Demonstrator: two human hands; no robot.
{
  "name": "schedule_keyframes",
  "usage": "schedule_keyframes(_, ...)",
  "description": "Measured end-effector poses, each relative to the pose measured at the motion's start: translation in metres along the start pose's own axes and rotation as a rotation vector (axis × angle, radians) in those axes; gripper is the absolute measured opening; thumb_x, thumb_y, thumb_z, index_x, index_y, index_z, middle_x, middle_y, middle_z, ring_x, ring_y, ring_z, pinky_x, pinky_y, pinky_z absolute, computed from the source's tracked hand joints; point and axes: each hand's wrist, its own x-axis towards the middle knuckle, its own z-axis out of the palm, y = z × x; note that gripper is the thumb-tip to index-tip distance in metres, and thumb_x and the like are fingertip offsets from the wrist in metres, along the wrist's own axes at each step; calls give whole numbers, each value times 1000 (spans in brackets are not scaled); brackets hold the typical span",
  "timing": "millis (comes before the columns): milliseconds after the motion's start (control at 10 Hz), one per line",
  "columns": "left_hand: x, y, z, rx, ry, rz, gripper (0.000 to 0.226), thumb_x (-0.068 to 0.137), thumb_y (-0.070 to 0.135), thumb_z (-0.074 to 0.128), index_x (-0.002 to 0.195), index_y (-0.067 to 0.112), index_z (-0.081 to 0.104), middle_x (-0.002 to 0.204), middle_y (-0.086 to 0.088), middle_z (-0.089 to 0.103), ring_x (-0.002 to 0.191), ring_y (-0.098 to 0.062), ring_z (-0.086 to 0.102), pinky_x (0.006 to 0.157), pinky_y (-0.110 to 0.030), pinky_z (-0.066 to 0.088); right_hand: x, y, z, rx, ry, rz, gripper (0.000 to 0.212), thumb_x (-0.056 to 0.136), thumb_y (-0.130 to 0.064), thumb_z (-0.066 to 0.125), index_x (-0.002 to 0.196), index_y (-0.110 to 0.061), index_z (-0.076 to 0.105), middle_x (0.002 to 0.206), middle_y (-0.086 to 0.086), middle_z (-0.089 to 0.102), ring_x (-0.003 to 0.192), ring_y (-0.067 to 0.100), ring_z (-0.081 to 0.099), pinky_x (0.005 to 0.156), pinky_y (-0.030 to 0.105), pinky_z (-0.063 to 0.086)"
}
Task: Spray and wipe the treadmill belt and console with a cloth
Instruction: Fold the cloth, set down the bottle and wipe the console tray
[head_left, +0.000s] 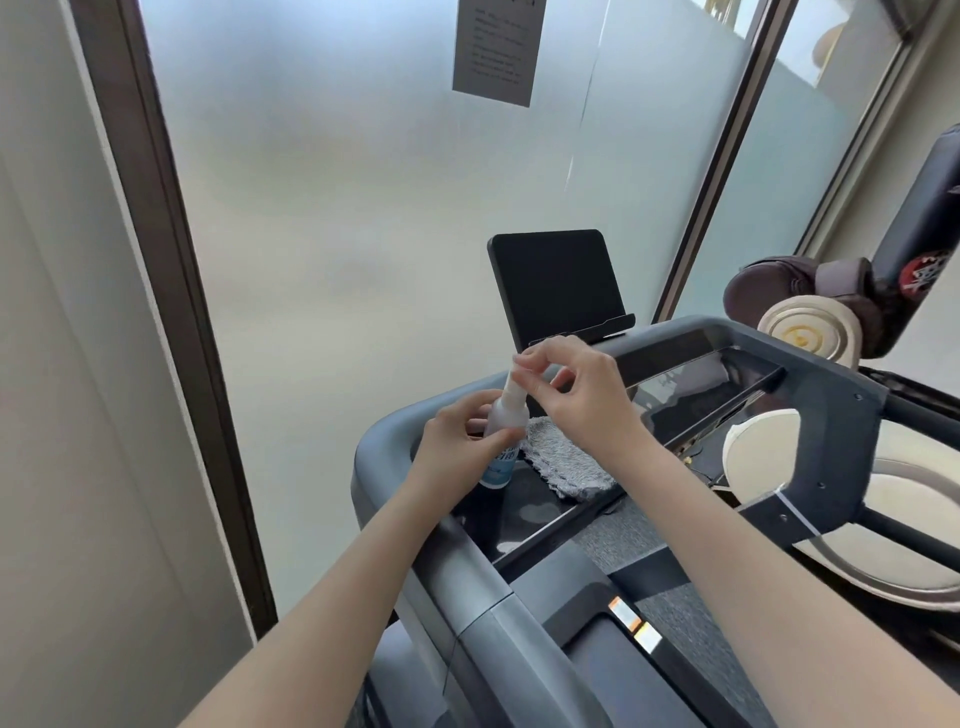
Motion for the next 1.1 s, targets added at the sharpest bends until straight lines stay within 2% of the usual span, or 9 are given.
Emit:
schedule_keyframes(200, -1, 1, -1, 0, 1, -16, 50, 59, 48, 72, 106, 30, 69, 95, 1, 74, 90, -15, 70, 87, -44, 55, -2, 1, 4, 11, 5, -19, 2, 86, -13, 69, 86, -11, 68, 94, 0, 65, 69, -11, 53, 58, 9, 40)
schedule_keyframes(300, -2, 2, -1, -8, -1, -14, 49, 60, 47, 72, 106, 30, 70, 93, 1, 74, 90, -15, 70, 87, -45, 56, -3, 1, 6, 19, 14, -10, 5, 86, -13, 69, 84, -16, 65, 94, 0, 65, 67, -6, 54, 58, 9, 42)
schedule_keyframes(400, -2, 4, -1, -16, -8, -24, 49, 59, 46, 72, 105, 30, 70, 93, 0, 74, 90, -16, 70, 87, -45, 56, -4, 1, 7, 34, 10, 5, 3, 87, -13, 68, 87, -12, 66, 95, 2, 66, 69, -2, 55, 58, 12, 44)
schedule_keyframes(600, -3, 8, -1, -24, -13, -26, 42, 57, 47, 72, 97, 38, 70, 88, 3, 74, 87, -13, 71, 85, -43, 57, -2, -2, 3, 44, -44, 32, 9, 89, -15, 66, 92, -7, 65, 85, -8, 62, 62, -7, 54, 54, 11, 41)
schedule_keyframes(700, -3, 7, -1, -29, -15, -38, 38, 60, 42, 75, 97, 39, 69, 90, 1, 74, 88, -15, 71, 86, -43, 56, -4, -2, 3, 75, -44, 52, 10, 89, -17, 64, 97, -11, 62, 86, -6, 64, 70, -5, 57, 58, 13, 44)
schedule_keyframes(800, -3, 4, -2, -38, -12, -35, 39, 62, 38, 77, 101, 36, 70, 92, 1, 75, 89, -15, 71, 87, -44, 56, -7, -2, 3, 139, -48, 118, 25, 88, -22, 67, 111, -22, 59, 97, -7, 66, 86, 1, 60, 65, 11, 46)
schedule_keyframes(900, -1, 2, -2, -23, -3, -48, 52, 57, 48, 75, 107, 33, 70, 94, 3, 75, 90, -14, 70, 88, -45, 55, -11, -5, -2, 177, -60, 184, 40, 87, -27, 67, 125, -27, 53, 106, -10, 64, 93, 1, 60, 68, 9, 45)
schedule_keyframes(1000, -1, 1, -2, 22, -2, -36, 66, 56, 53, 77, 118, 34, 65, 107, 10, 72, 102, -11, 66, 93, -44, 53, -14, -6, -11, 150, -49, 201, 42, 88, -33, 64, 128, -27, 51, 109, -11, 65, 98, -3, 59, 73, 14, 46)
schedule_keyframes(1100, -2, 3, -6, 9, 54, -75, 81, 65, 41, 84, 137, 22, 52, 131, 11, 58, 118, -10, 56, 102, -38, 46, -17, -8, -23, 97, -64, 234, 43, 89, -30, 63, 129, -25, 50, 113, -8, 63, 100, -2, 58, 79, 21, 48)
